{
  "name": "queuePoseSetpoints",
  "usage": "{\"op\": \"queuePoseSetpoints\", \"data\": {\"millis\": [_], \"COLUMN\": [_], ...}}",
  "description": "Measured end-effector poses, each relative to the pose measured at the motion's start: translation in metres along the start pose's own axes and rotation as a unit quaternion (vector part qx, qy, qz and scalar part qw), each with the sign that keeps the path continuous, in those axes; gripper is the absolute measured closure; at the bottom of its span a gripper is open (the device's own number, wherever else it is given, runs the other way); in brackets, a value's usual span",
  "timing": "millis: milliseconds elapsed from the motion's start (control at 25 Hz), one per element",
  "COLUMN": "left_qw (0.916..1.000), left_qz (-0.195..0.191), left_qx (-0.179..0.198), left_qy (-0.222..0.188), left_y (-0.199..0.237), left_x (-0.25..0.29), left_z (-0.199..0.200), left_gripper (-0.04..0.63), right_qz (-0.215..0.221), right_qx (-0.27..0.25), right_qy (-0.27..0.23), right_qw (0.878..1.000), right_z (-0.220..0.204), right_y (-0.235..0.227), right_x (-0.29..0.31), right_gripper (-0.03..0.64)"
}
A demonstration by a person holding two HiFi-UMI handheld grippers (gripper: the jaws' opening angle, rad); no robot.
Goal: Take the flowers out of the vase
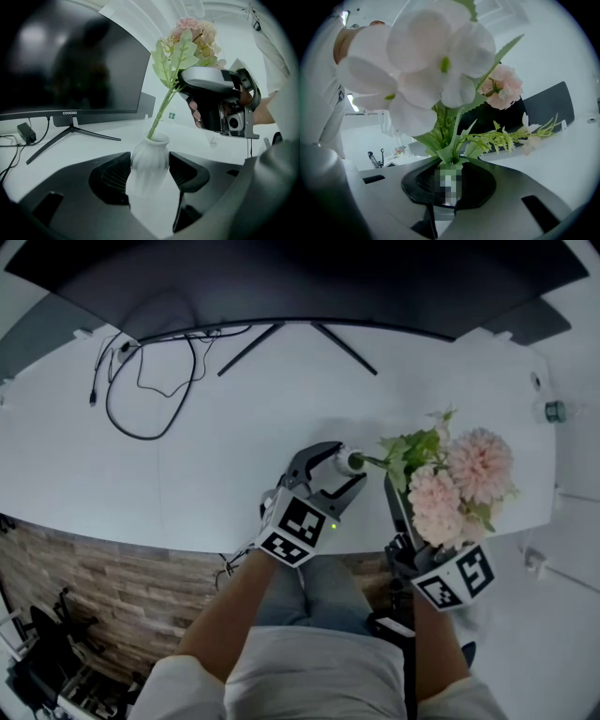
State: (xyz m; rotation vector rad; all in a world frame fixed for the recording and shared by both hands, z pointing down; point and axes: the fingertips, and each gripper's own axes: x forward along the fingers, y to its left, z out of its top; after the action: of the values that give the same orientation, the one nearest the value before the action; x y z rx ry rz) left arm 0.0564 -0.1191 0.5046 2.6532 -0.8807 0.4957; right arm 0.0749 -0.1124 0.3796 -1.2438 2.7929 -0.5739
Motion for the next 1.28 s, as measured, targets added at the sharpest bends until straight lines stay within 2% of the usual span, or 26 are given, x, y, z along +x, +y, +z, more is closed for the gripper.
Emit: {"op": "queuePoseSetpoints", "data": {"millis": [480, 1280], "left_qw": [1.0000, 1.0000], "left_qz": [0.002, 0.004], "left_qx": [0.000, 0.004], "left_qy": [0.001, 0.008], "left_y": [0.000, 0.001], "left_x": [0.000, 0.002], "left_z": [-0.001, -0.001], "left_gripper": [0.336, 0.336], "right_qz": [-0.009, -0.011], "right_qx": [0.018, 0.011], "right_qy": [-0.014, -0.032], "right_qw": [1.000, 0.999], "right_z": [0.014, 0.039], "right_y": [-0.004, 0.001], "right_x": [-0.012, -0.032], "right_gripper": [0.541, 0.541]}}
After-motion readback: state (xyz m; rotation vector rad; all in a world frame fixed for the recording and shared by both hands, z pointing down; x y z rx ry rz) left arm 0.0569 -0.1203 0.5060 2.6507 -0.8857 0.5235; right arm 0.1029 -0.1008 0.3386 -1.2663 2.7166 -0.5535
